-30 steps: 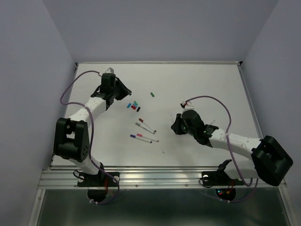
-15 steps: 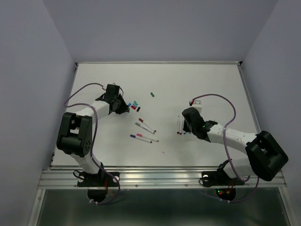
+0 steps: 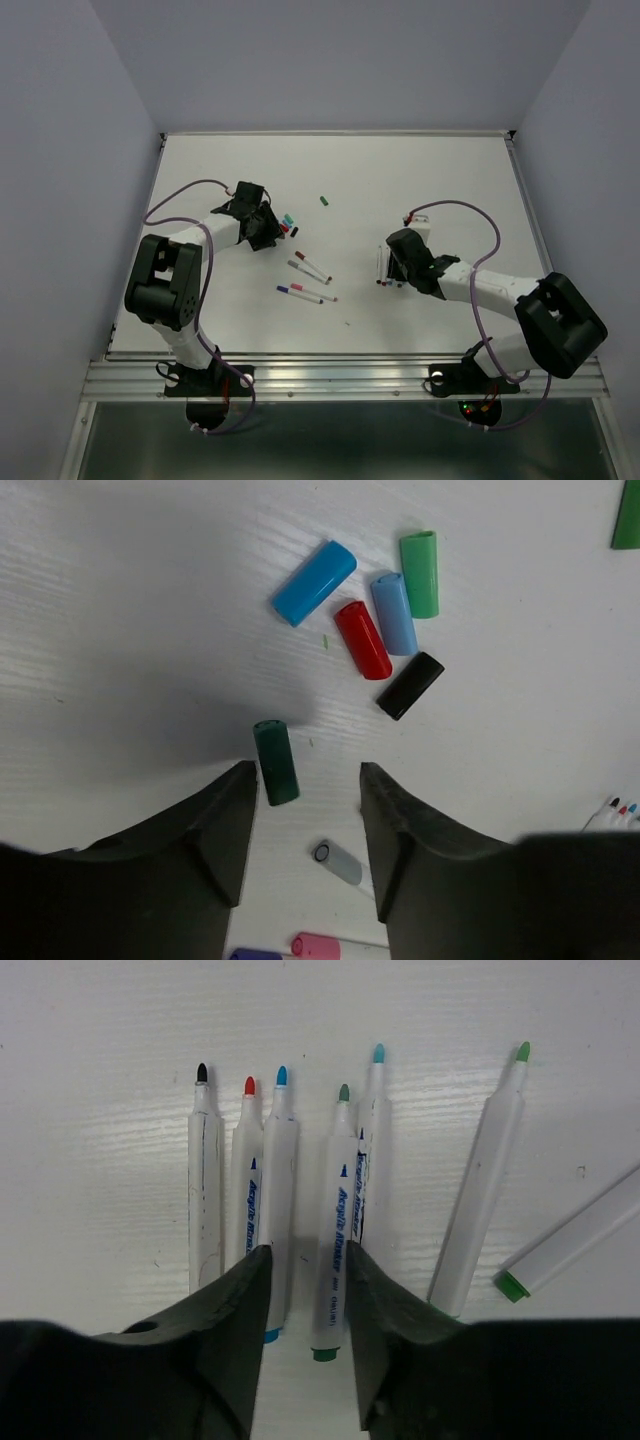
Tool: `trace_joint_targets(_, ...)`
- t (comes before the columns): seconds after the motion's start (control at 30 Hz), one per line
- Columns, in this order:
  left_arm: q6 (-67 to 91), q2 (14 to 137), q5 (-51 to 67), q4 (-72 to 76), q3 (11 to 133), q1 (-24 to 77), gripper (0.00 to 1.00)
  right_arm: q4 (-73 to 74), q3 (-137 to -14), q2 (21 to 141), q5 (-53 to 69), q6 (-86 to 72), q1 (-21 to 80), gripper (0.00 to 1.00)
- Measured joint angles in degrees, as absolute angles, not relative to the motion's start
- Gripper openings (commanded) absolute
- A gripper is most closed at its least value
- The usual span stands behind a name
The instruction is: Open the pen caps
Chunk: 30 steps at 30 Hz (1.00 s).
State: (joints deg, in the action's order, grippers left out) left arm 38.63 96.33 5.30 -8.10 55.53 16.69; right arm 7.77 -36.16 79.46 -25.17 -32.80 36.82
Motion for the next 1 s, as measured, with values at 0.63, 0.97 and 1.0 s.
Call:
trace_joint_targets(0.63, 38.57, 85.45, 1.98, -12.47, 59.11, 17.56, 0.96, 5.8, -43.05, 75.72, -6.7, -16.16, 39.48, 1.0)
trace_joint_targets(0.97, 39.99, 80.01, -4.01, -13.85, 57.3, 17.54, 0.99, 3.68, -60.69, 97.41, -5.91, -6.81, 47.7, 1.0)
trace_joint_targets(1.0, 40.18, 79.68, -4.36, -14.02, 56.71, 17.54, 0.99, 3.79, -62.59, 99.88, -5.98, -6.17, 48.03, 1.0)
